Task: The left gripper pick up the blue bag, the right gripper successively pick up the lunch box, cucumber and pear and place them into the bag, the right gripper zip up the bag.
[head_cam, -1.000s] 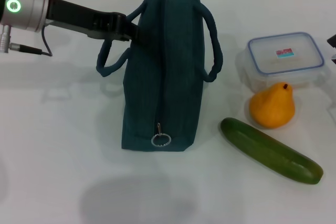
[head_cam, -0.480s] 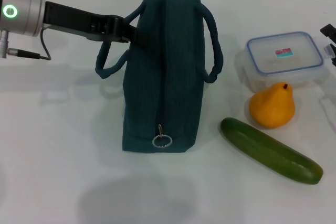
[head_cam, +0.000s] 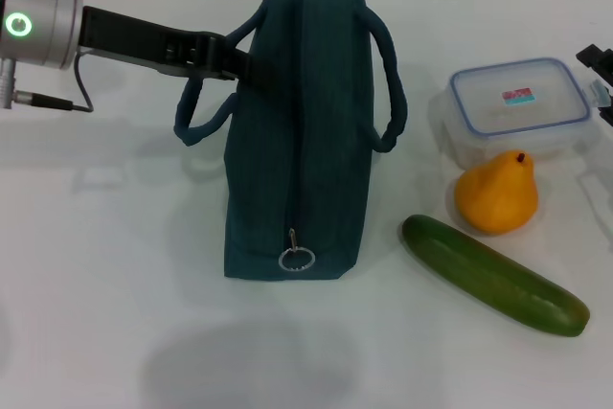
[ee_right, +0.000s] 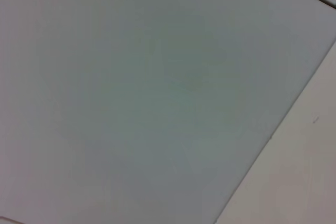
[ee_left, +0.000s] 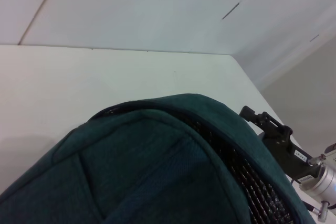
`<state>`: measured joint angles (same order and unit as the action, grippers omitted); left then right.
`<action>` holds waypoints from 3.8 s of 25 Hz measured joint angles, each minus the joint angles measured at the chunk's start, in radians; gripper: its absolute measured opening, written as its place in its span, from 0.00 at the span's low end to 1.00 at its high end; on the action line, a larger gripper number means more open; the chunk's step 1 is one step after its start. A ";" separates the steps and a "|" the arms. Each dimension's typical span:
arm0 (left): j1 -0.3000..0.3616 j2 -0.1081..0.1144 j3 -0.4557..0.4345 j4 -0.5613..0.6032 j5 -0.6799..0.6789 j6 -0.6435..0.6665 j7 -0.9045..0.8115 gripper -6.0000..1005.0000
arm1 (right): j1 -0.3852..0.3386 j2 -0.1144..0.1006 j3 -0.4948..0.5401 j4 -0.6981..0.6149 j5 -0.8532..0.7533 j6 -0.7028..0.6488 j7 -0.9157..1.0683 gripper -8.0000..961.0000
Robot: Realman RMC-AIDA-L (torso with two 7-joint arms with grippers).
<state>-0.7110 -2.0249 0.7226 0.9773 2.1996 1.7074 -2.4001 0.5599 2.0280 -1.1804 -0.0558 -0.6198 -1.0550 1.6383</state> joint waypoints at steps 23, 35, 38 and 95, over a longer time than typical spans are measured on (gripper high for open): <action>0.010 0.001 0.000 -0.001 0.000 -0.003 0.033 0.07 | -0.003 0.000 -0.066 -0.010 0.008 -0.006 0.038 0.42; 0.009 0.000 0.000 0.000 0.000 -0.003 0.044 0.07 | -0.013 0.000 -0.083 -0.010 0.001 -0.042 0.038 0.22; 0.011 0.000 -0.001 0.000 0.000 -0.002 0.046 0.07 | -0.015 0.000 -0.089 -0.011 0.000 -0.070 0.038 0.22; 0.025 -0.010 -0.001 -0.001 -0.022 0.001 0.072 0.07 | -0.048 0.000 -0.115 -0.015 0.010 -0.178 0.510 0.11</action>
<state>-0.6859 -2.0353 0.7220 0.9768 2.1771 1.7087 -2.3285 0.5117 2.0279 -1.2950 -0.0709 -0.6097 -1.2334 2.1486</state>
